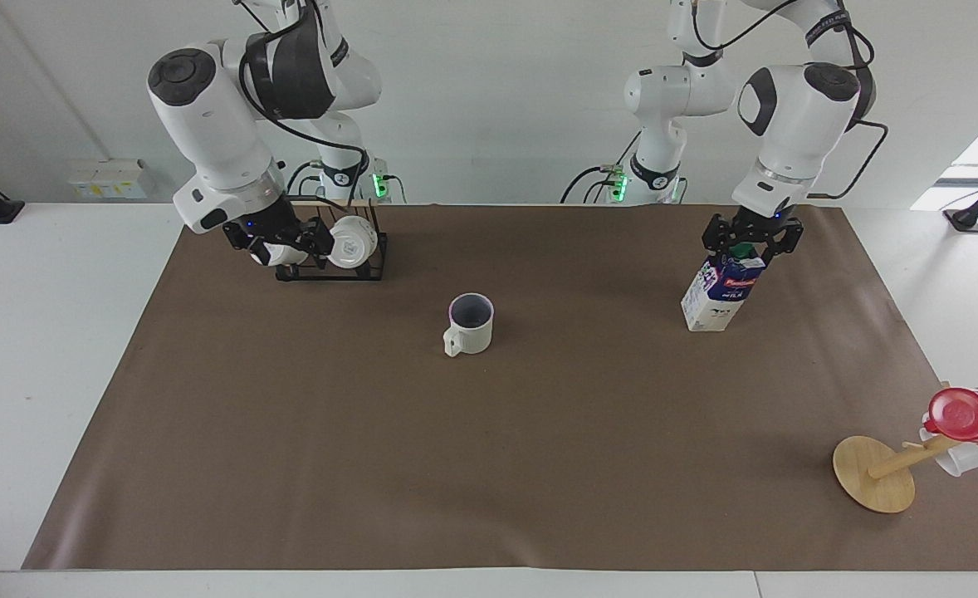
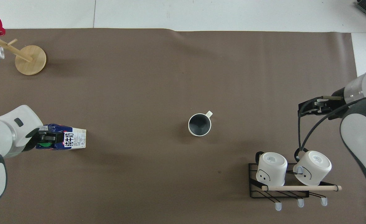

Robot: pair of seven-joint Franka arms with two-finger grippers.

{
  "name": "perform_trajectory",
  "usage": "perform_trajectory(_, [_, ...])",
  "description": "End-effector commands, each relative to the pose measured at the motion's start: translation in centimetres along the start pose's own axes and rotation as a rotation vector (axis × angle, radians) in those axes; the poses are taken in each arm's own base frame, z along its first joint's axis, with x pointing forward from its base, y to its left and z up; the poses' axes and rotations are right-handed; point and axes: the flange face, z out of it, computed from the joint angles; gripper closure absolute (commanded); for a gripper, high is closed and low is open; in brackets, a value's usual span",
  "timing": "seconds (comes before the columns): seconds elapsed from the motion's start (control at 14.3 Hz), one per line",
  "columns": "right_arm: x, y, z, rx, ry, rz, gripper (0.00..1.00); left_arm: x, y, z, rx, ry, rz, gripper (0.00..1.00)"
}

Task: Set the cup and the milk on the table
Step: 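Carry the milk carton with the left gripper beside the white mug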

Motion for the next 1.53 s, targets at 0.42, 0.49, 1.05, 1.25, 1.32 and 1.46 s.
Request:
perform_trajectory(0.42, [0.0, 2.2, -6.6, -0.01, 0.138, -0.002, 0.0, 0.2, -0.3, -1.4, 0.004, 0.005, 0.015, 0.5])
perform_trajectory(0.49, [-0.1, 2.2, -7.5, -0.02, 0.152, -0.003, 0.0, 0.4, -0.3, -1.8, 0.003, -0.002, 0.01, 0.52])
perform_trajectory(1.05, [-2.0, 2.3, -13.1, -0.053, 0.153, -0.025, 0.0, 2.2, 4.6, -4.6, -0.008, 0.008, -0.081, 0.61])
perform_trajectory(1.25, [-3.3, 1.3, -14.5, -0.052, 0.157, -0.051, 0.0, 3.7, 9.7, -5.7, -0.022, -0.001, -0.138, 0.61])
perform_trajectory(1.32, [-3.8, 1.2, -14.5, -0.054, 0.14, -0.058, 0.0, 4.4, 11.0, -6.1, -0.027, 0.0, -0.15, 0.61])
perform_trajectory(1.46, [-4.0, 1.9, -14.8, -0.065, 0.13, -0.071, 0.0, 5.9, 13.3, -6.8, -0.039, 0.011, -0.144, 0.61])
